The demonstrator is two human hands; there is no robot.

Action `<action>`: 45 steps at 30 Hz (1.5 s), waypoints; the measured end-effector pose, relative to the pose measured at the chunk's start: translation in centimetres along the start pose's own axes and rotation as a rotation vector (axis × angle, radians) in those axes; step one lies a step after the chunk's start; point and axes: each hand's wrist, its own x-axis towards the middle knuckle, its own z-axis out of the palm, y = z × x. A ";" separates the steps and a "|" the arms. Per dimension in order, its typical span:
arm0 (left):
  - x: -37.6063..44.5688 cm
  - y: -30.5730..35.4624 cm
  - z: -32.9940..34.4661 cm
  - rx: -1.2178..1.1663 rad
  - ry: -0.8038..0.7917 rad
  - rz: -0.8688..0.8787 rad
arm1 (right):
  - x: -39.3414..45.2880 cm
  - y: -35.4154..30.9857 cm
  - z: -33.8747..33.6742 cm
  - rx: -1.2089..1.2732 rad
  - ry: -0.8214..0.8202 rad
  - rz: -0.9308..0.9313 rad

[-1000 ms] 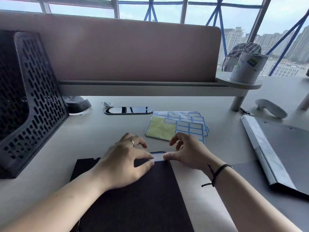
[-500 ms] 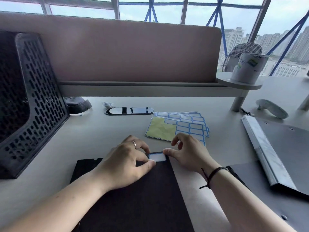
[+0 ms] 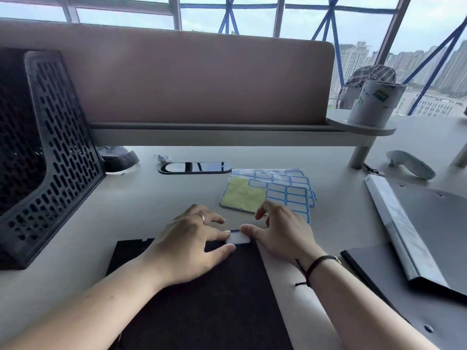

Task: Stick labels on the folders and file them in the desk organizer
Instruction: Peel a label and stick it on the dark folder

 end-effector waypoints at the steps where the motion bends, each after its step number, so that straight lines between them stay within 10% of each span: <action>1: 0.0 0.0 0.0 -0.009 0.011 -0.007 | 0.1 0.1 0.0 0.006 -0.001 0.004; 45: -0.4 1.4 -2.2 0.138 -0.108 -0.103 | 0.8 0.9 0.2 0.117 0.005 0.042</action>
